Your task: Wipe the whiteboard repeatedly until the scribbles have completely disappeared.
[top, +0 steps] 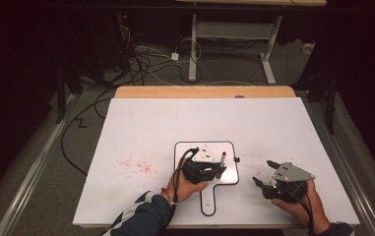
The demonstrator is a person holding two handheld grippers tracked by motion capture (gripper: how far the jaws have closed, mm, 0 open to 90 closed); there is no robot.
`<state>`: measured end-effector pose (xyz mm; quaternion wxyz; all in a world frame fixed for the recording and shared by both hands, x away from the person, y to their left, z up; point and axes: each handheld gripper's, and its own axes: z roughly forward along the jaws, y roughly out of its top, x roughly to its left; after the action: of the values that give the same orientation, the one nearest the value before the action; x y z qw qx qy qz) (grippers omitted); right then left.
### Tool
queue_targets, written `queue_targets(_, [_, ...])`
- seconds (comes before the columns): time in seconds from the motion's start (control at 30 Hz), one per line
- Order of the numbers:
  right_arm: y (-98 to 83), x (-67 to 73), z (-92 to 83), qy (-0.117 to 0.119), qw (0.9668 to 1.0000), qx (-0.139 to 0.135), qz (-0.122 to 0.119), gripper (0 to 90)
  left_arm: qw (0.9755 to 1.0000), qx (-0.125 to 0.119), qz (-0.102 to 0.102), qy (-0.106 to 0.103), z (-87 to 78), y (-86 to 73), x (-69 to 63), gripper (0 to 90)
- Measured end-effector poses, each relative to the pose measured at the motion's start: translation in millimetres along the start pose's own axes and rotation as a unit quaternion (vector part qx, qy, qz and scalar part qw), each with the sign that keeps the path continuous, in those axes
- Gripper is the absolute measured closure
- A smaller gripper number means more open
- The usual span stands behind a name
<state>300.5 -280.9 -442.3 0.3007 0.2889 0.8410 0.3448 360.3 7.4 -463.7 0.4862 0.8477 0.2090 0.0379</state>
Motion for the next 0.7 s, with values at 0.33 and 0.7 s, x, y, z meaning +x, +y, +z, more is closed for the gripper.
queue_targets(0.33, [9.3,-1.4,-1.4,0.032,0.9981,-0.032,0.041,36.2,0.9998,-0.010,0.012,0.015,-7.4,2.9,-5.4,78.8])
queue_targets(0.7, [42.4,6.7,-6.9,0.120,0.9857,-0.101,0.062,44.2,0.9996,-0.015,0.022,0.010,-5.6,7.3,-11.0,78.7])
